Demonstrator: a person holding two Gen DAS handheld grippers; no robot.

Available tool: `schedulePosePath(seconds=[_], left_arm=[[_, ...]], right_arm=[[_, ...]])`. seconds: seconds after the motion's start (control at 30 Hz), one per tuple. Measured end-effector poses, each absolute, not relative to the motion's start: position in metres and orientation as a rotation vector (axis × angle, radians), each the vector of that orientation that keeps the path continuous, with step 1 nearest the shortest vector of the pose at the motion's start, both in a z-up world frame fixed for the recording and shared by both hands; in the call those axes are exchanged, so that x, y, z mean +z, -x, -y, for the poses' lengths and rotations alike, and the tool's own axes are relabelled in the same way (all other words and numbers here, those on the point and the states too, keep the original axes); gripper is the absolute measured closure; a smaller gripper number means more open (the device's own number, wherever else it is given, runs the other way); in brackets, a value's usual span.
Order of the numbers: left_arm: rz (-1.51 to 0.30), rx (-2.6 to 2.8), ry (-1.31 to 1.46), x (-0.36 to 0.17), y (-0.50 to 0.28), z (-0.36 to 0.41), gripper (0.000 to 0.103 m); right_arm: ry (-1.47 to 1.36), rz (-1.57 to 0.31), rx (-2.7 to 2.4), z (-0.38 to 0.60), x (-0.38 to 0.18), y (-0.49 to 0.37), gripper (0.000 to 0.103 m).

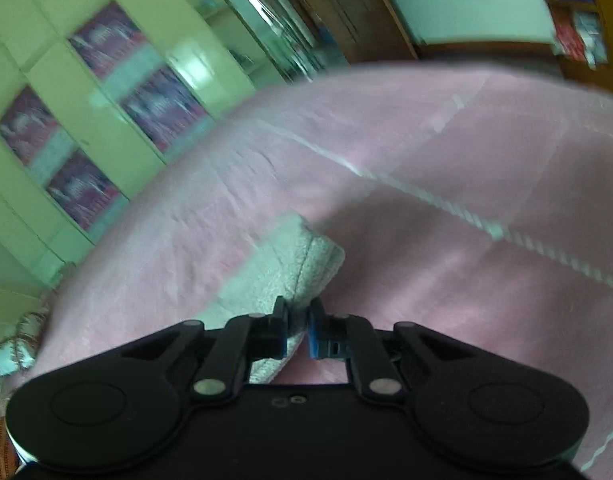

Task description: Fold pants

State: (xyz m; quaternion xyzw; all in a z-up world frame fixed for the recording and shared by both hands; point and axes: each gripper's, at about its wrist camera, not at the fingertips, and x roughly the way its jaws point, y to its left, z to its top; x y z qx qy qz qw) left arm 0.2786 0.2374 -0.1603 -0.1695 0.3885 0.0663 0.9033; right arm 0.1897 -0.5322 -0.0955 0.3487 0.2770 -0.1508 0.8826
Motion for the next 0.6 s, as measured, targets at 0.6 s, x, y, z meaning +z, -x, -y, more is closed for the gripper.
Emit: schedulePosePath(seconds=[0.6], left_arm=[[-0.799,0.136,0.342,-0.161,-0.278,-0.237,0.068]], right_arm=[[-0.813,-0.373,-0.227,0.536,-0.065,-0.173,0.103]])
